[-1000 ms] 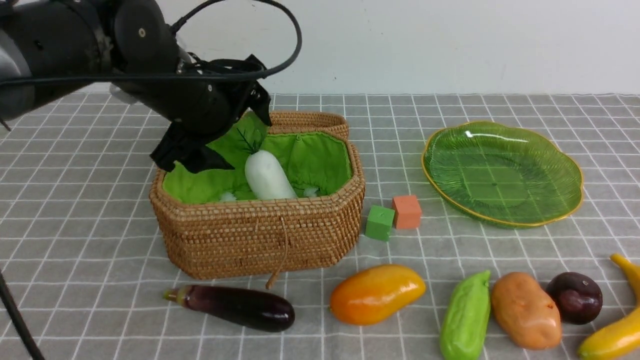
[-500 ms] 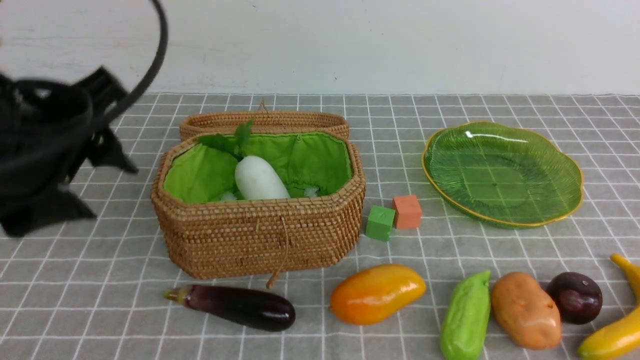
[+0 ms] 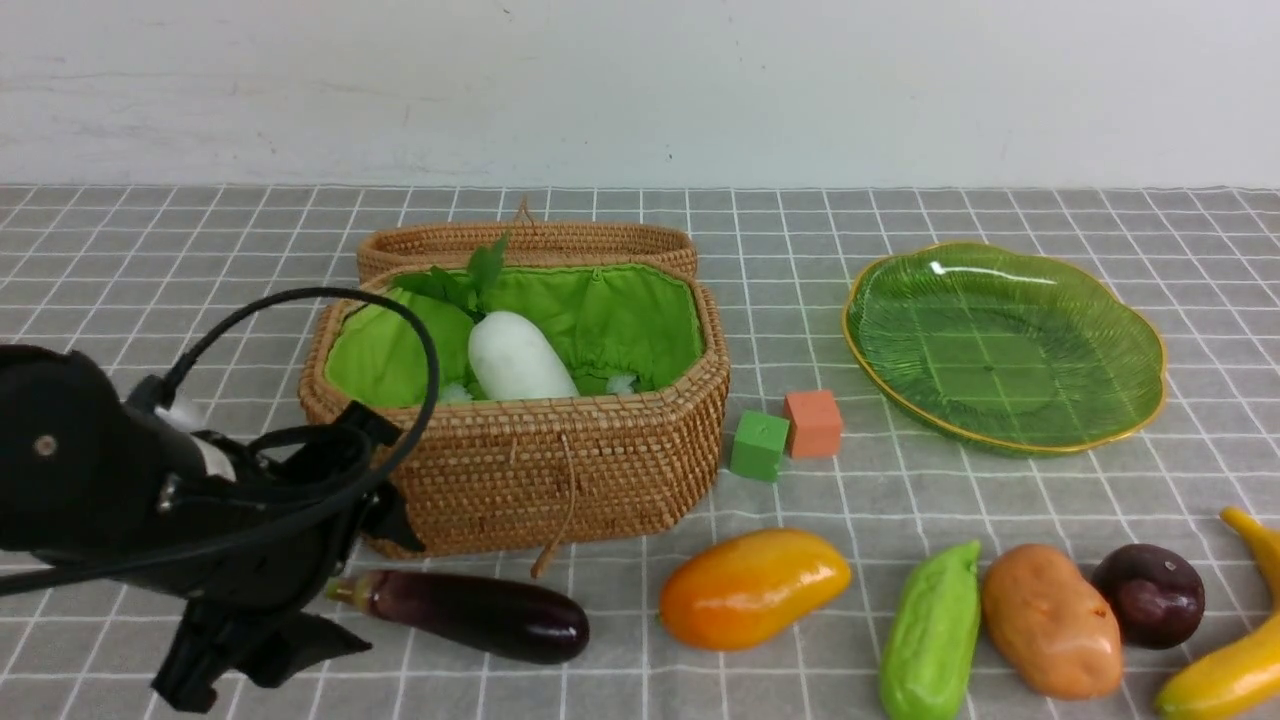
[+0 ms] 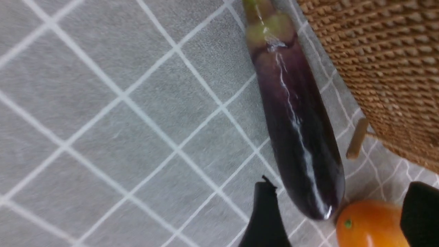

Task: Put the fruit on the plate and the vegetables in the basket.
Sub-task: Use the left arm to grab an eggplant and put it into the left basket

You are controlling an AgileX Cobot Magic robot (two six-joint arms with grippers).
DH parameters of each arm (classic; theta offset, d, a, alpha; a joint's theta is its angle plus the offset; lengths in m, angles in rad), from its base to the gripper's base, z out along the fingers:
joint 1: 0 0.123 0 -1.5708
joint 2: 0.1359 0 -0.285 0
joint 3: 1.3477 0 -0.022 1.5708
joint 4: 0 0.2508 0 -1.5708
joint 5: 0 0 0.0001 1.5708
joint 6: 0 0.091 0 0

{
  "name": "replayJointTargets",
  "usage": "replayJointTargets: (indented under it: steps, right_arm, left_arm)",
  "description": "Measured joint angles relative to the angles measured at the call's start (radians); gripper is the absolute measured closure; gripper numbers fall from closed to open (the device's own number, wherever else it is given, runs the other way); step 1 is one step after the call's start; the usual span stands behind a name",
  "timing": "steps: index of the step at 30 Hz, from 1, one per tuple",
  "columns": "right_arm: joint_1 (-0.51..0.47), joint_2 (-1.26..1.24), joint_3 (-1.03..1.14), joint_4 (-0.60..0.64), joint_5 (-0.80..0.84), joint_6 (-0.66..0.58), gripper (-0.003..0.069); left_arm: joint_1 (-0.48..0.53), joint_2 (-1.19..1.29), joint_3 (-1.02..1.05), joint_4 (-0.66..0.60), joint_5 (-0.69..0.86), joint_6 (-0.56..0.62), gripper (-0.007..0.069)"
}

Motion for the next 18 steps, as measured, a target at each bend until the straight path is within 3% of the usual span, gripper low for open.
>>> replayJointTargets:
  steps: [11,18]
  right_arm:
    - [0.0,0.0,0.0,0.0,0.0,0.0,0.0418]
    - [0.0,0.0,0.0,0.0,0.0,0.0,0.0418]
  left_arm:
    - [0.0,0.201,0.0,-0.231,-0.145,0.133,0.0106]
    - [0.0,0.318,0.0,-0.258,-0.245,0.145,0.0106]
